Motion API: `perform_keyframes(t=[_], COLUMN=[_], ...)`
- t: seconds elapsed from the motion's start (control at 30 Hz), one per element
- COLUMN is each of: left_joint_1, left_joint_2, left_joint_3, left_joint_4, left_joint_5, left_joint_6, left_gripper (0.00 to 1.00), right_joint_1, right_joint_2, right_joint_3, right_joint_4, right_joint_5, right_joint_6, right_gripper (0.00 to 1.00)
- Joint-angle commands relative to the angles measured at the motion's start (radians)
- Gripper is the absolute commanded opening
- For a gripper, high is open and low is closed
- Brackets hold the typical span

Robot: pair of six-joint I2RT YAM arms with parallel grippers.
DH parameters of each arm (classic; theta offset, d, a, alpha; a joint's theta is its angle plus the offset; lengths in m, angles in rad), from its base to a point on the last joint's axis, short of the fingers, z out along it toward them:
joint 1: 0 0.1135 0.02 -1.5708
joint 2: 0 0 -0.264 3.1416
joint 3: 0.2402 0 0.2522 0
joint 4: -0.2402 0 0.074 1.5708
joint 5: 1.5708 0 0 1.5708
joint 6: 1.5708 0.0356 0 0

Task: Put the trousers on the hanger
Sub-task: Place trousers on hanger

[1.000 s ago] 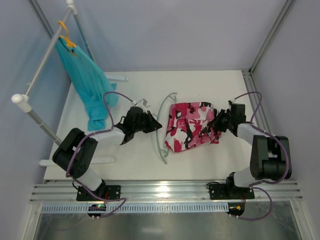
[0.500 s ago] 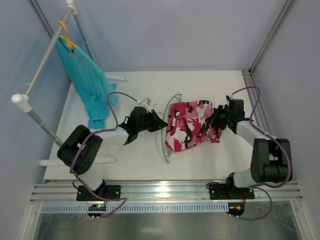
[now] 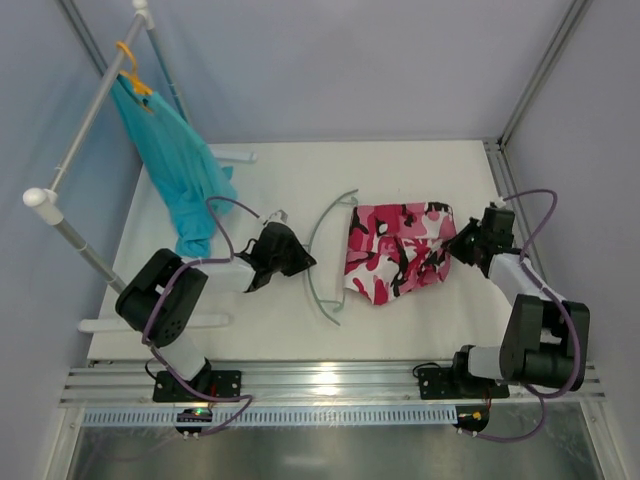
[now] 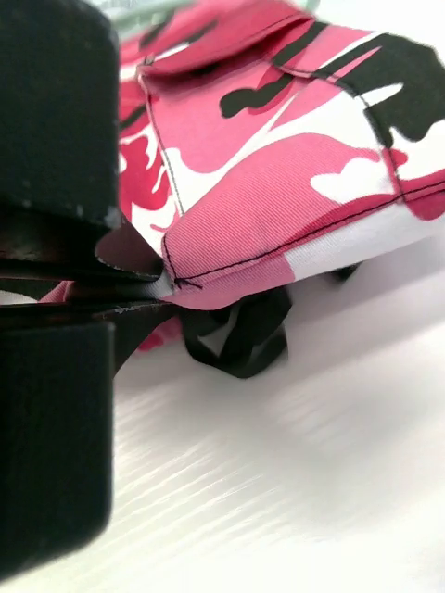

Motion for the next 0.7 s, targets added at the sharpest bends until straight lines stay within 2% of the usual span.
perform_keyframes(t=[0.0,0.07,0.1,0.13,0.2,0.3,0.37,0.5,0.53,0.6,0.67], left_joint_1=[0.046,0.046,0.046,0.046,0.044,0.041,0.032,0.023,0.02,0.017,0.012], left_joint_2=[-0.038,-0.046,-0.05,-0.05,-0.06,-0.073,-0.089,-0.107,-0.11,-0.124,-0.139], left_joint_3=[-0.025,-0.021,-0.018,-0.012,-0.013,-0.036,-0.056,-0.101,-0.111,-0.13,-0.142], left_joint_4=[-0.007,0.013,0.036,0.043,0.06,0.074,0.073,0.091,0.094,0.096,0.094], left_joint_5=[-0.047,-0.034,0.016,0.023,0.026,0.015,-0.01,-0.022,-0.023,-0.066,-0.091], left_joint_6=[0.025,0.043,0.045,0.046,0.037,0.02,0.019,0.03,0.031,0.04,0.051], left_gripper=[0.01,0.0,0.0,0.0,0.0,0.0,0.0,0.0,0.0,0.0,0.0], right_joint_1=[-0.032,-0.032,-0.032,-0.032,-0.032,-0.032,-0.032,-0.029,-0.007,0.035,0.1], right_joint_2=[0.065,0.088,0.087,0.082,0.049,-0.02,-0.053,-0.116,-0.097,-0.076,-0.038], right_joint_3=[-0.056,-0.063,-0.067,-0.073,-0.081,-0.076,-0.031,0.094,0.147,0.174,0.126], right_joint_4=[0.061,0.07,0.068,0.064,0.051,-0.028,-0.14,-0.28,-0.297,-0.263,-0.104], right_joint_5=[0.103,0.083,0.082,0.079,0.068,0.056,0.037,-0.075,-0.184,-0.307,-0.493], right_joint_6=[0.044,0.05,0.049,0.049,0.041,0.015,-0.009,-0.086,-0.115,-0.129,-0.083], right_gripper=[0.04,0.04,0.05,0.11,0.16,0.4,0.55,0.56,0.55,0.55,0.53])
